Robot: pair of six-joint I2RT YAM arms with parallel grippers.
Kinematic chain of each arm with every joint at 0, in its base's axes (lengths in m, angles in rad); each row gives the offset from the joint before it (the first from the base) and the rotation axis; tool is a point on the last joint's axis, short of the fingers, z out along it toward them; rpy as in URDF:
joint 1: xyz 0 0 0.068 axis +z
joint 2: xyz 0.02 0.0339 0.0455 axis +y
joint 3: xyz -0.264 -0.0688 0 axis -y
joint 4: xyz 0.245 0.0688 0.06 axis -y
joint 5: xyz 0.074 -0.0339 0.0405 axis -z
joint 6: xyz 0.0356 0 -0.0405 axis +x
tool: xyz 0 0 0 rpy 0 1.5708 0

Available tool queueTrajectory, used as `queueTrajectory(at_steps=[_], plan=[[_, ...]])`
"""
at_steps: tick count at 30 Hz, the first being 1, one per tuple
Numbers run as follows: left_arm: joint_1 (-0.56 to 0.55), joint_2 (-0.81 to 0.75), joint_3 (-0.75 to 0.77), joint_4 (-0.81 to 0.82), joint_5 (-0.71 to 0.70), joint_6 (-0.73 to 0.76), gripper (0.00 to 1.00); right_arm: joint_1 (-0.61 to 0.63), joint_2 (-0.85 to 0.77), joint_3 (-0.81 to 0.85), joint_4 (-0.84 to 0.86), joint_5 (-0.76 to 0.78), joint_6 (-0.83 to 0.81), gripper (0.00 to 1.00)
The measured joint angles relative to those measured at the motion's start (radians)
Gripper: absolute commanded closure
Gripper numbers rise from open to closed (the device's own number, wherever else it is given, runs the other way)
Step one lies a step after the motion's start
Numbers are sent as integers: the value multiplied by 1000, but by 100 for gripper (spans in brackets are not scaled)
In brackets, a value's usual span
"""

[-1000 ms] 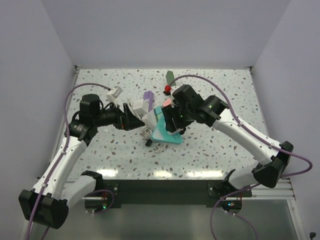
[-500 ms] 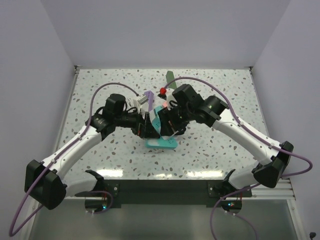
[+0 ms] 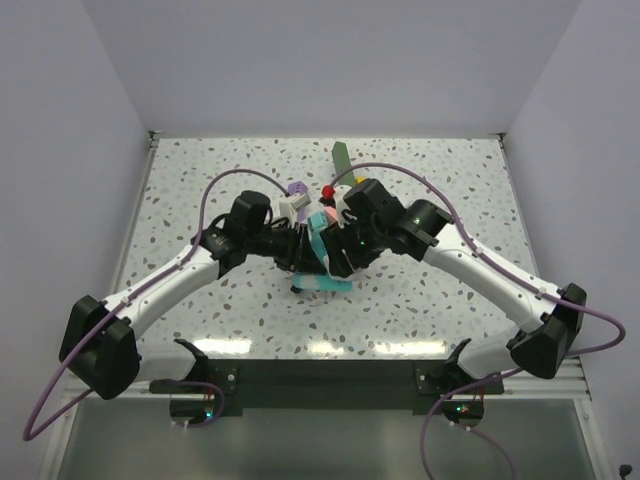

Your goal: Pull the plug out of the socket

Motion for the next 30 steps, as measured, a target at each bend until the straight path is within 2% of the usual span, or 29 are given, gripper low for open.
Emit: queueTrajectory(at_steps=[9, 16, 25, 30], plan=[[-20, 30, -53, 138, -75, -98, 100, 12, -125, -180, 154, 115, 69, 100], [-19, 30, 26, 178, -46, -142, 100, 14, -302, -223, 207, 208, 138, 100], [-19, 37, 82, 126, -31, -154, 100, 14, -362, -255, 239, 227, 185, 100], [-19, 57, 151, 37, -102, -167, 100, 14, -325, -227, 240, 269, 201, 100]])
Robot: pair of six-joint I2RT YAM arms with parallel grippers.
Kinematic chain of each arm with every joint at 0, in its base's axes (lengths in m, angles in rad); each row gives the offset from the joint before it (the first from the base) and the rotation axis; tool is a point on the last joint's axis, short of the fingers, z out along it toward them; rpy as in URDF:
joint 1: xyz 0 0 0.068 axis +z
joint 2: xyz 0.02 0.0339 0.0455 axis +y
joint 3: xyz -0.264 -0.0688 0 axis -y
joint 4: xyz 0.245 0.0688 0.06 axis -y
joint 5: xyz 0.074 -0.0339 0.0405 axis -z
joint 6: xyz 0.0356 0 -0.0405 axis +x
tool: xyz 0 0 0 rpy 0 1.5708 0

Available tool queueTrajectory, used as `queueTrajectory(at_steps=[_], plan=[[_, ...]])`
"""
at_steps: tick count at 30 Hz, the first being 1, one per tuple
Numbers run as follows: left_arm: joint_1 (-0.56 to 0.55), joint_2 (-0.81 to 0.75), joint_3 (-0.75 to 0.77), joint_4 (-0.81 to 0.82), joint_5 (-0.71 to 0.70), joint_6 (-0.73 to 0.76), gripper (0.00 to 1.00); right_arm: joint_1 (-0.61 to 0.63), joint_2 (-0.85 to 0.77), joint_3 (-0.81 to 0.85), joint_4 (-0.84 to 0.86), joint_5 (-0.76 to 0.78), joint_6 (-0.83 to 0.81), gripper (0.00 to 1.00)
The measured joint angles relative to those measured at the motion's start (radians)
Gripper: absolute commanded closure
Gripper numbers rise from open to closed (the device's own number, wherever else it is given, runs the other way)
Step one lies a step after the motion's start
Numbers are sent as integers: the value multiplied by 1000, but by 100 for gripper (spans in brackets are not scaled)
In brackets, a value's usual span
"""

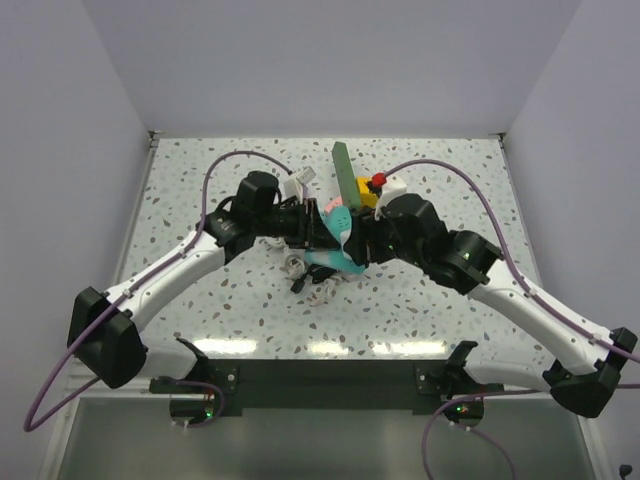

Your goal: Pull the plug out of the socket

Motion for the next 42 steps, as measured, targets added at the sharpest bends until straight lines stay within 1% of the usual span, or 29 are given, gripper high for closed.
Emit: queueTrajectory(at_steps=[2, 5, 7, 11, 14, 16, 17, 19, 21, 24, 25, 27, 31, 35, 36, 38, 41, 42], plan=[[-1, 16, 38, -40, -56, -19, 100, -2, 30, 20, 6, 27, -2, 100], [15, 69, 80, -110, -266, -55, 100, -12, 69, 47, -32, 90, 5, 100], [35, 114, 94, -142, -381, -73, 100, -21, 89, 50, -48, 121, 7, 100], [41, 138, 97, -218, -499, -82, 100, -27, 101, 59, -90, 172, 6, 100], [68, 104, 107, -262, -518, -73, 100, -75, 88, 72, -137, 204, 0, 100], [116, 51, 109, -280, -517, -60, 100, -172, 82, 72, -178, 215, -3, 100], [157, 14, 114, -295, -515, -49, 100, -240, 82, 70, -197, 230, -3, 100], [264, -67, 129, -330, -525, -18, 100, -366, 96, 65, -237, 269, -2, 100], [403, -140, 144, -354, -516, 22, 100, -503, 129, 53, -276, 312, 2, 100], [610, -198, 149, -385, -524, 81, 100, -664, 222, 28, -309, 346, 16, 100], [660, -204, 141, -393, -529, 101, 100, -704, 262, 22, -318, 352, 26, 100], [721, -206, 108, -407, -539, 127, 100, -765, 336, 22, -332, 364, 44, 100], [789, -171, 17, -451, -579, 165, 100, -869, 488, 85, -375, 363, 101, 99], [820, -109, -17, -477, -637, 193, 100, -919, 571, 137, -366, 362, 152, 99], [830, -98, -17, -476, -650, 201, 100, -921, 583, 138, -366, 362, 162, 97], [848, -87, -17, -472, -668, 213, 100, -922, 607, 136, -367, 363, 179, 89], [872, -80, -23, -467, -697, 230, 100, -932, 628, 107, -348, 361, 196, 86], [875, -80, -30, -464, -704, 233, 100, -941, 633, 92, -346, 360, 201, 84]])
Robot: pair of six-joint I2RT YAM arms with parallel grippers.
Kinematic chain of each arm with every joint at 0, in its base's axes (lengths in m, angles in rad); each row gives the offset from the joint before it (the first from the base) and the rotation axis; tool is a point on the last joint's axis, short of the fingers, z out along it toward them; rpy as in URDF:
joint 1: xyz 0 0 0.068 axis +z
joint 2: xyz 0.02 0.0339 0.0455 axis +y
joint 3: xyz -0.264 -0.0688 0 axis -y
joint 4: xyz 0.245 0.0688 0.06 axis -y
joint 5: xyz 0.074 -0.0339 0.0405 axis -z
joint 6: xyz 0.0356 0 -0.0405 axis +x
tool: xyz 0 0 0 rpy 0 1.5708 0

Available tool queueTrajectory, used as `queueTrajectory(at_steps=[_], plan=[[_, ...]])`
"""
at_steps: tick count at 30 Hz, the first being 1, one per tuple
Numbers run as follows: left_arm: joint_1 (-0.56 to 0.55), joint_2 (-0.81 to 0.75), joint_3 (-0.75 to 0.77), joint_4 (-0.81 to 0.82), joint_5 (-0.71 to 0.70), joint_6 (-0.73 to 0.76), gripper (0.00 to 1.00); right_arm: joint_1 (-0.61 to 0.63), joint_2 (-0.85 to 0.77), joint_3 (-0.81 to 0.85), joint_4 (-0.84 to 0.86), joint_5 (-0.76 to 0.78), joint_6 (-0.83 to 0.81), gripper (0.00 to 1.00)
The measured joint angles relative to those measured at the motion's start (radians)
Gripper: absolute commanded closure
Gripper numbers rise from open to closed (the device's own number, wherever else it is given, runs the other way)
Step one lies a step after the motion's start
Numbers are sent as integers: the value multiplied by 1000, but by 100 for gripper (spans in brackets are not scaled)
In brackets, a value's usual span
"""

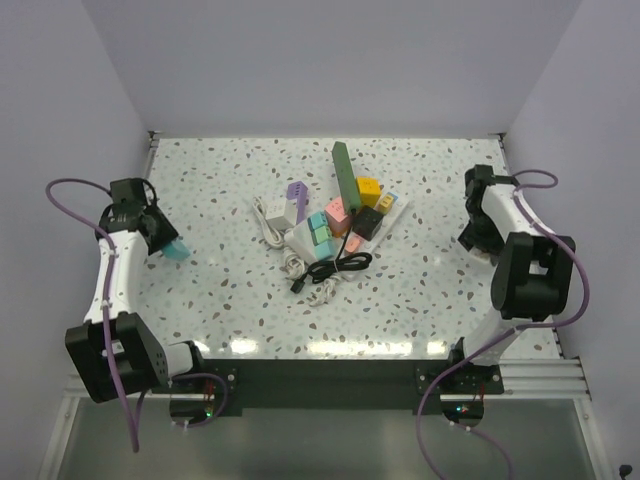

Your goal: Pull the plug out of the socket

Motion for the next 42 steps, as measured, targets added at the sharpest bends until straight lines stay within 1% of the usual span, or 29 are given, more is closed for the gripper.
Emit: queueTrajectory(at_steps=[3, 5, 6, 7, 8, 9, 10, 11, 12, 13, 14, 15, 17, 18, 20, 21, 22, 23, 26, 29, 35, 39, 42], plan=[[3, 0, -43, 12, -10, 4, 100, -46, 2, -44, 6, 0, 16, 81], [3, 0, -84, 13, -10, 9, 100, -82, 2, -66, 9, 1, 29, 77], [4, 1, -103, 12, -10, 10, 100, -93, 2, -71, 9, 1, 32, 72], [5, 2, -120, 11, -11, 11, 100, -107, 2, -74, 8, 0, 35, 59], [5, 2, -134, 11, -13, 13, 99, -117, 2, -75, 9, -1, 37, 49], [7, 2, -140, 12, -14, 15, 91, -124, 2, -75, 11, -2, 38, 39], [8, 0, -141, 14, -19, 18, 86, -126, 2, -75, 13, -4, 39, 27], [10, 0, -142, 16, -21, 18, 82, -127, 2, -76, 16, -8, 44, 24], [11, -1, -143, 16, -21, 18, 73, -126, 2, -77, 18, -12, 45, 22], [12, -3, -145, 17, -21, 18, 68, -126, 2, -78, 20, -19, 46, 20], [13, -5, -145, 17, -21, 18, 62, -124, 2, -79, 20, -25, 47, 14], [14, -5, -146, 17, -22, 18, 49, -124, 2, -81, 23, -31, 48, 12], [14, -7, -146, 14, -27, 18, 39, -124, 2, -84, 23, -43, 49, 7], [15, -10, -146, 13, -30, 18, 32, -124, 2, -84, 23, -51, 49, 6], [16, -18, -146, 12, -36, 19, 25, -124, -2, -84, 23, -60, 48, 4], [16, -24, -146, 10, -41, 16, 20, -124, -8, -84, 23, -70, 47, 2], [16, -28, -146, 7, -44, 16, 18, -124, -15, -84, 22, -79, 46, 2], [16, -35, -145, 1, -49, 12, 13, -124, -29, -84, 21, -93, 42, 2], [16, -62, -127, -31, -66, 4, 7, -124, -93, -69, 12, -131, 23, 2], [16, -108, -91, -57, -72, -2, 4, -124, -174, -35, 3, -166, 6, 2], [16, -196, -35, -85, -39, -10, 0, -86, -316, 3, 14, -318, -46, 2], [6, -234, -23, -90, 48, -10, 0, 27, -344, 8, 55, -417, -116, 2], [-11, -261, -29, -69, 179, -8, 0, 129, -348, 10, 102, -530, -169, 2]])
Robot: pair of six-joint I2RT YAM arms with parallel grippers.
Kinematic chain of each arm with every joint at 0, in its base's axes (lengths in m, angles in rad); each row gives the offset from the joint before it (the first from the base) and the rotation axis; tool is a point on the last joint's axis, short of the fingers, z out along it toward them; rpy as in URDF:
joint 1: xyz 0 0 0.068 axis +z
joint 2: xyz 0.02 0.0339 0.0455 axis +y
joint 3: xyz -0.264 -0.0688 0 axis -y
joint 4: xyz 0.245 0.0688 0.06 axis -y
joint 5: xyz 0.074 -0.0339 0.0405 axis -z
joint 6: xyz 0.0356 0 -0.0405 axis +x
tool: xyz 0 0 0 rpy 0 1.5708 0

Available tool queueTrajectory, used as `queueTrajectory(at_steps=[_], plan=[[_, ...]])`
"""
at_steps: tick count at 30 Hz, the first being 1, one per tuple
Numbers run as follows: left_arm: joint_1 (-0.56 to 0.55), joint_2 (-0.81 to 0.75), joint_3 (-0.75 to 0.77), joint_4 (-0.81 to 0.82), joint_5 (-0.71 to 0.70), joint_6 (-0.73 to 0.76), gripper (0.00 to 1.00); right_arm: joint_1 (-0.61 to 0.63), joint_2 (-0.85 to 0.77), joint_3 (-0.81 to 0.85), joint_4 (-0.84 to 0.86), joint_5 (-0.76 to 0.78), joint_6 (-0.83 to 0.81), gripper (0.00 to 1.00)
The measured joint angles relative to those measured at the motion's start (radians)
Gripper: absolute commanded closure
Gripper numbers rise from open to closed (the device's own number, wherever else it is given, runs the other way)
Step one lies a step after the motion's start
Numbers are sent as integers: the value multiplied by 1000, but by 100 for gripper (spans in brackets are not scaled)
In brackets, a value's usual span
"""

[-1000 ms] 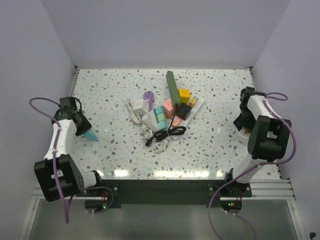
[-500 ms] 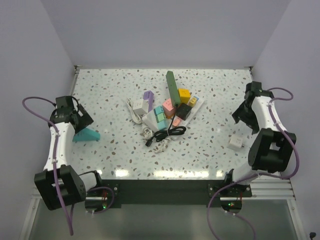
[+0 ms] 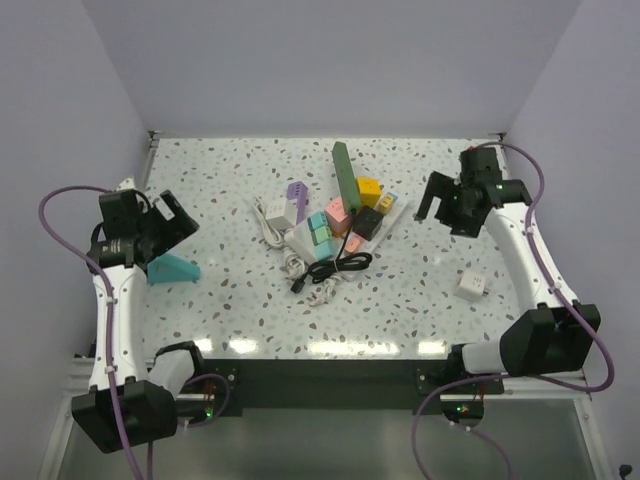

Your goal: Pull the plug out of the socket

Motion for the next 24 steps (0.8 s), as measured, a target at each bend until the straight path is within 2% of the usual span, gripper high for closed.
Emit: queueTrajectory(at_steps=[5, 10, 16, 22, 24], plan=[[-18, -16, -32, 54, 169, 0, 0, 127, 17, 44, 48, -132, -64, 2], [-45, -13, -49, 115, 285, -12, 0, 224, 138, 200, 85, -175, -103, 6], [-183, -12, -61, 181, 344, -57, 0, 294, 370, 404, 105, -174, -117, 10], [-198, -17, -101, 206, 363, -84, 0, 366, 543, 520, 97, -131, -115, 12], [-198, -17, -105, 207, 367, -91, 0, 386, 583, 546, 98, -116, -111, 16]])
